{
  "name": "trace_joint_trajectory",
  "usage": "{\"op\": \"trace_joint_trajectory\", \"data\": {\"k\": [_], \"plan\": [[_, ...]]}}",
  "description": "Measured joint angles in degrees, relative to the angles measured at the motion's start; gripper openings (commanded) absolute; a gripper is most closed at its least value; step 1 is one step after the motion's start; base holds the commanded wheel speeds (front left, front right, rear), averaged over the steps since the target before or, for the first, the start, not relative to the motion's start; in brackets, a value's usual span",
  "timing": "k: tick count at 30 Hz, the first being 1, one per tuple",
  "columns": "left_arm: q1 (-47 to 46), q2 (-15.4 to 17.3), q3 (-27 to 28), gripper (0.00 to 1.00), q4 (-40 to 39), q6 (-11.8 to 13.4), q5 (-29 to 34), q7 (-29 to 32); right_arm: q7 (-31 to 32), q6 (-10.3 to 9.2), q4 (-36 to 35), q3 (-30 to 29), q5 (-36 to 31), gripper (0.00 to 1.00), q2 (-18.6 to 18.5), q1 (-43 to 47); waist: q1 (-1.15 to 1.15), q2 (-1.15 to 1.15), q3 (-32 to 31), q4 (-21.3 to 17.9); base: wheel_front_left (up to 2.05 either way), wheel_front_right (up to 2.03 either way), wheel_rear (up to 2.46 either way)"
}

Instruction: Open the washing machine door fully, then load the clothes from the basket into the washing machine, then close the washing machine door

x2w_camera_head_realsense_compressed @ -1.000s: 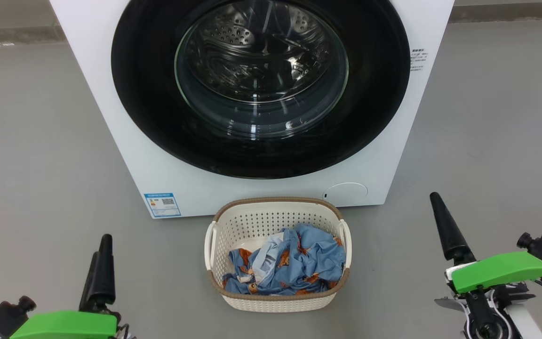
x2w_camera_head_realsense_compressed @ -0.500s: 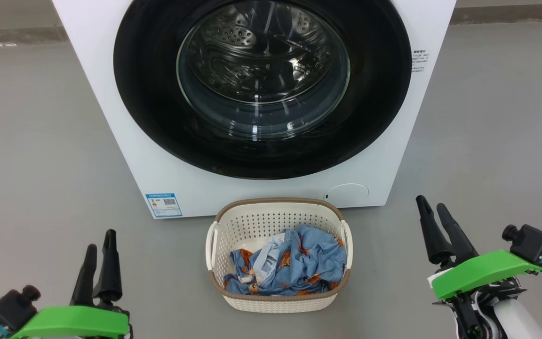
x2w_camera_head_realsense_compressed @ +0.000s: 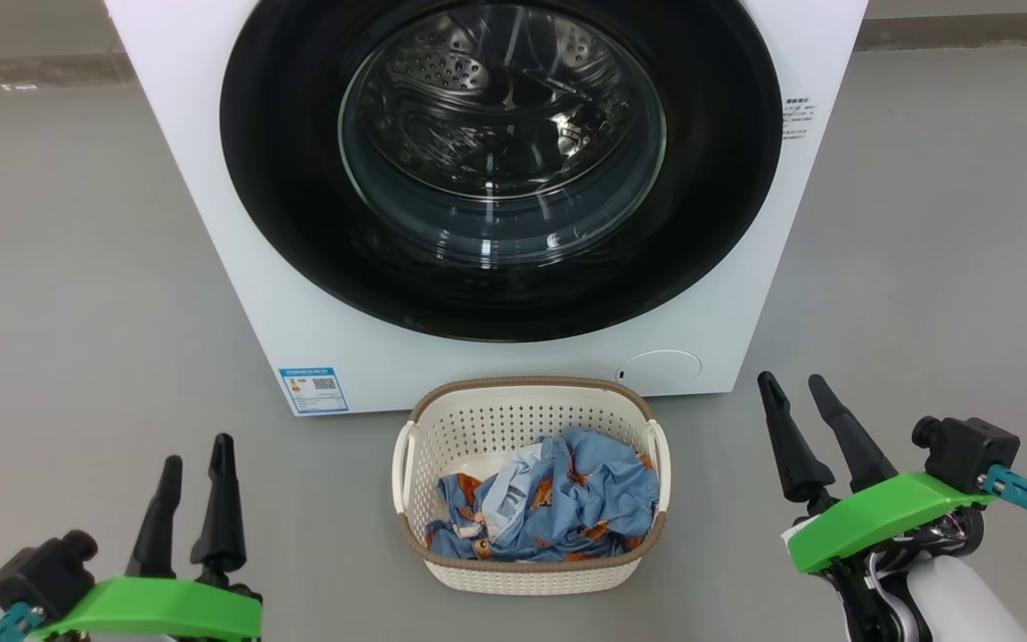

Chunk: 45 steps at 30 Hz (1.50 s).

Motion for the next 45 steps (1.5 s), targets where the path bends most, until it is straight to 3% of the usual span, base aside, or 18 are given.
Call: {"op": "trace_joint_trajectory", "data": {"k": [34,45], "plan": [[-2.48,2.02,-2.93,1.00,3.09,1.45,19.04,-5.65,-5.60,0.00,6.48,1.19,-23.13,1.00,-0.19,-4.13,0.00,0.00,0.08,0.78,0.00,0.00,0.00],[-2.93,2.35,-2.96,1.00,3.04,1.42,19.29,-5.72,-5.66,0.00,6.49,0.31,-24.03,1.00,-0.04,-4.79,0.00,0.00,-0.06,0.89,0.00,0.00,0.00]]}}
